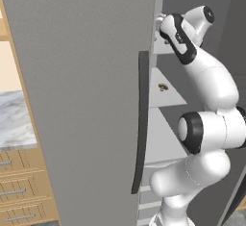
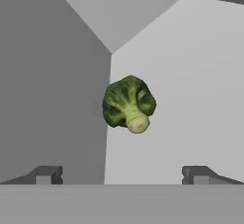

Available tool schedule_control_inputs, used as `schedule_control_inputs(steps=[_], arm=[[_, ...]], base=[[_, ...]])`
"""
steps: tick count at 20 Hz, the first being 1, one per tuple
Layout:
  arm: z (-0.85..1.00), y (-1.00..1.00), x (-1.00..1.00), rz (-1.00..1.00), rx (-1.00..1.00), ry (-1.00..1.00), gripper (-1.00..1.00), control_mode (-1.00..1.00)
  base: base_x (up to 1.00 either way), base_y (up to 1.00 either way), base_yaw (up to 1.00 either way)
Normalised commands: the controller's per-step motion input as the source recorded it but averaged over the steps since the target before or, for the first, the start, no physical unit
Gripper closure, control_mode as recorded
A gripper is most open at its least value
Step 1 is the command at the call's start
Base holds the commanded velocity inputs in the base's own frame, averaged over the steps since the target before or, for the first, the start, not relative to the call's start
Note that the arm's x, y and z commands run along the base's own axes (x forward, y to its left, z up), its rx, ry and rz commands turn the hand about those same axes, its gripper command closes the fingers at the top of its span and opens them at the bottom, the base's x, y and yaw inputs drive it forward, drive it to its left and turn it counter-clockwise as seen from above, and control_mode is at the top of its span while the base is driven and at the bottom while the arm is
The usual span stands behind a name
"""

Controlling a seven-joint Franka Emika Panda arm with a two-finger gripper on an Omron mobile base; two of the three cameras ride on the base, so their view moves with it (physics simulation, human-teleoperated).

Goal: Take the mushroom and broccoli out of the freezer and place them in the tupperware container on the counter. Then put the tupperware containing the vegetables back in the freezer.

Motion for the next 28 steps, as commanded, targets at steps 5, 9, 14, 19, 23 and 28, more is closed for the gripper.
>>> schedule_control_inputs(steps=[5, 9, 14, 19, 23, 28], arm=[[0.00, 0.00, 0.43, 0.00, 0.03, 0.04, -1.00, -1.00], [-0.01, 0.00, 0.41, 0.00, 0.02, 0.07, -1.00, -1.00], [-0.07, 0.00, 0.38, 0.00, 0.02, 0.09, -1.00, -1.00], [-0.14, 0.02, 0.13, 0.00, 0.01, 0.07, -1.00, -1.00], [-0.13, 0.10, 0.14, 0.00, 0.01, 0.04, -1.00, -1.00], [-0.12, 0.21, 0.21, 0.00, 0.00, 0.03, -1.00, -1.00]], base=[[0.00, 0.00, 0.00], [0.00, 0.00, 0.00], [0.00, 0.00, 0.00], [0.00, 0.00, 0.00], [0.00, 0.00, 0.00], [0.00, 0.00, 0.00]])
